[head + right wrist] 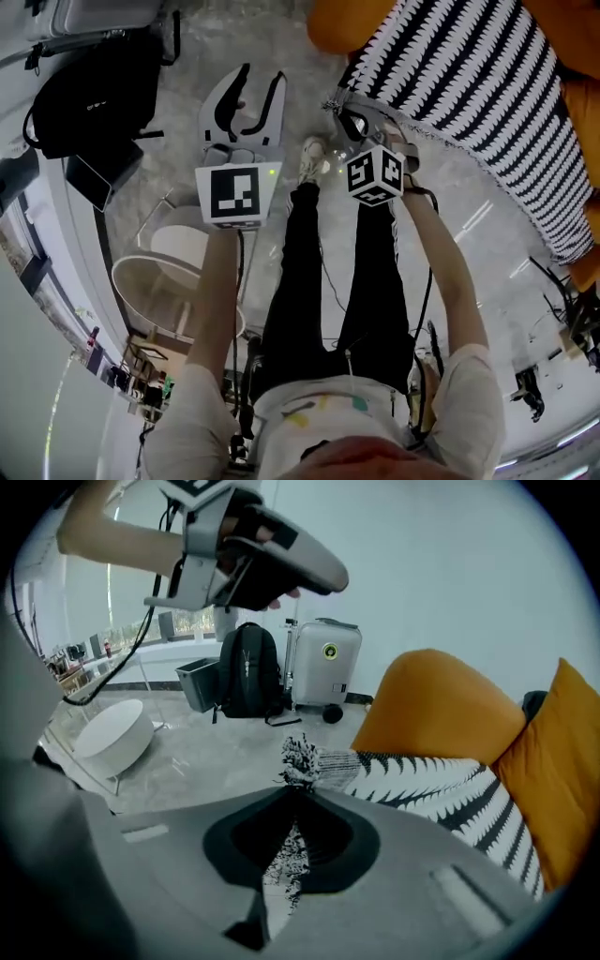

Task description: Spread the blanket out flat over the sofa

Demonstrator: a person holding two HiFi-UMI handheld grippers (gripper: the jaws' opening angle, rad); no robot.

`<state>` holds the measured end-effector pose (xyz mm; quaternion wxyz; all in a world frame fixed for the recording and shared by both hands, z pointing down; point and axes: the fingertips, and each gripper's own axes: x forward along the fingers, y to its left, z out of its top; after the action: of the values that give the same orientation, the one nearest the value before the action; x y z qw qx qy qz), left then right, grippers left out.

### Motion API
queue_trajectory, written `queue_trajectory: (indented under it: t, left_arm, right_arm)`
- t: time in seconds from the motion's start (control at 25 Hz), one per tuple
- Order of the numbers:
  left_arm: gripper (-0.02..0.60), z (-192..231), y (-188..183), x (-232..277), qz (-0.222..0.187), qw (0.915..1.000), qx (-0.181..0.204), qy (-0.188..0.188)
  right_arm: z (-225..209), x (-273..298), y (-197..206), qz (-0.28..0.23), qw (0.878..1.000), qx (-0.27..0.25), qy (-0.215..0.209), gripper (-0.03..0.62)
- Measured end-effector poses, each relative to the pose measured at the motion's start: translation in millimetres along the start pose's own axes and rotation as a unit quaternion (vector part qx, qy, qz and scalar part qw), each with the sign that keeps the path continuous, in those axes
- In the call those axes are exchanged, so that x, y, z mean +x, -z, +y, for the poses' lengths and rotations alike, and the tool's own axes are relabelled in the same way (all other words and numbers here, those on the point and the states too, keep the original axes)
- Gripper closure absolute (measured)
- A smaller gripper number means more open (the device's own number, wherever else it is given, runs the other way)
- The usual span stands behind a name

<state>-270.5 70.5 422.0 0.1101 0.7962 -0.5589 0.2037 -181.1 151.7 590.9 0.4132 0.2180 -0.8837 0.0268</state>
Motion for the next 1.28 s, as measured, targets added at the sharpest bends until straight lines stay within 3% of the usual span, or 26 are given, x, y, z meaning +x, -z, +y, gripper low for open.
queue_trajectory:
  t: [0.2, 0.44, 0.52, 0.64, 0.68, 0.76, 0.88, 1.0, 1.08, 1.12, 1.16, 1.2, 1.28]
  left_arm:
    - [0.414, -2, 0, 7, 0.011, 0.9999, -0.007, 0.009]
    - [0.414, -27, -21, 0, 0.017, 0.9997, -0.011, 0.013]
    - [0.414, -27, -24, -3, 0.026, 0.9994, -0.019, 0.013]
    - [0.414, -21, -30, -5, 0.022, 0.9994, -0.025, 0.005]
    - [0.414, -21, -33, -5, 0.017, 0.9996, -0.023, 0.005]
    - [0.414, -26, -39, -8, 0.014, 0.9997, -0.019, 0.012]
    - [0.414, -31, -43, -9, 0.009, 0.9997, -0.017, 0.018]
    - [0.414, -26, -39, -5, 0.018, 0.9992, -0.011, 0.034]
    - [0.414, -16, -31, -5, 0.03, 0.9986, -0.009, 0.042]
    - [0.414, -9, -27, -5, 0.033, 0.9985, -0.008, 0.043]
    - [0.414, -3, -24, -6, 0.035, 0.9984, -0.006, 0.043]
    - [0.414, 3, -21, -6, 0.037, 0.9984, -0.005, 0.043]
    - [0.414, 14, -17, -8, 0.042, 0.9982, -0.006, 0.044]
  right_arm:
    - [-1, 32, 16, 0.035, 0.999, -0.011, -0.004, 0.577]
    - [-26, -13, 13, 0.012, 0.997, 0.073, 0.038, 0.568]
    - [-28, -23, 11, 0.011, 0.994, 0.108, 0.033, 0.541]
    - [-26, -32, 8, 0.01, 0.984, 0.177, 0.01, 0.424]
    - [-27, -35, 7, 0.005, 0.979, 0.205, 0.008, 0.419]
    - [-27, -46, 8, -0.006, 0.963, 0.27, 0.014, 0.394]
    - [-37, -56, 10, -0.023, 0.926, 0.374, 0.042, 0.332]
    - [-60, -47, 20, -0.014, 0.874, 0.469, 0.124, 0.319]
    - [-72, -30, 40, 0.035, 0.844, 0.5, 0.191, 0.328]
    - [-75, -21, 52, 0.07, 0.833, 0.504, 0.22, 0.396]
    - [-77, -13, 62, 0.105, 0.827, 0.496, 0.244, 0.549]
    - [-79, -8, 66, 0.13, 0.83, 0.476, 0.259, 0.585]
    - [-80, -3, 54, 0.147, 0.866, 0.396, 0.27, 0.585]
